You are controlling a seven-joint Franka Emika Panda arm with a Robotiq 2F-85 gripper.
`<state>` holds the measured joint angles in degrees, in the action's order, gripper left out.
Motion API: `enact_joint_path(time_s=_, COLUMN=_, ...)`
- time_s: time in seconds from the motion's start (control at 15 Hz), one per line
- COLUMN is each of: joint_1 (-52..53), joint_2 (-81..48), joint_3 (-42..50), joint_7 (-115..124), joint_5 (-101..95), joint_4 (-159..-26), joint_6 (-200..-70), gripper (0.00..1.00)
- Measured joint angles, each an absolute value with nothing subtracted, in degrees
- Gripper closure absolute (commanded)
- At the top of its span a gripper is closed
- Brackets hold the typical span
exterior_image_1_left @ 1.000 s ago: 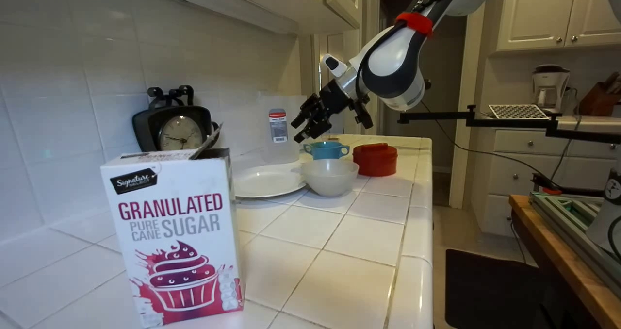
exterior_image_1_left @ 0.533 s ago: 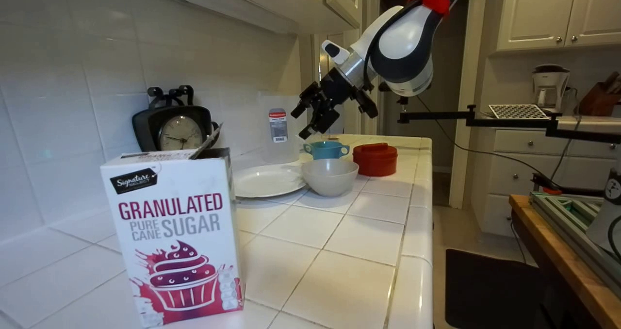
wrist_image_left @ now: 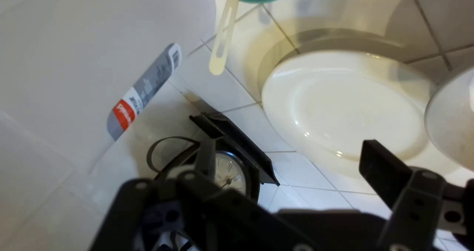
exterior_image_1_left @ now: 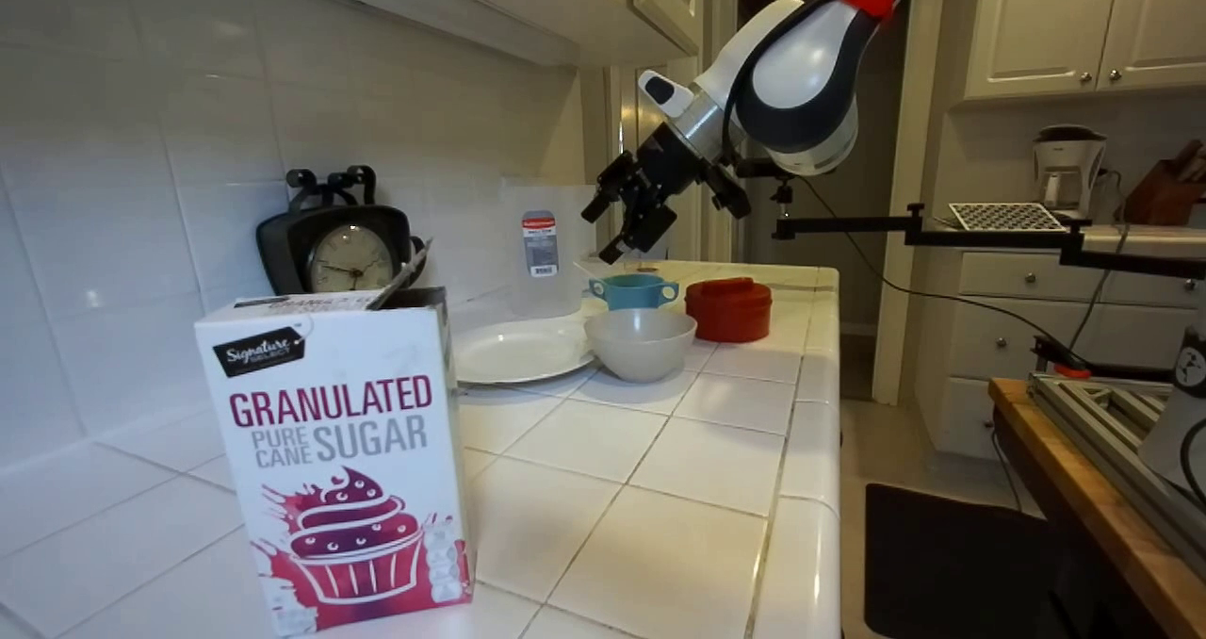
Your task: Use the spoon in the blue bowl to stir the contents in the grey bowl then place the spoon back
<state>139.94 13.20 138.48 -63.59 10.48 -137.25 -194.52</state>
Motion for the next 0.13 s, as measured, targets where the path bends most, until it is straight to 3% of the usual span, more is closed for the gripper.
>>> enact_joint_path(time_s=0.13, joint_1=139.9, joint_2=13.2, joint_3=138.5, joint_7=-63.6, joint_5=10.5, joint_4=-137.2, joint_6=-194.5, gripper=0.00)
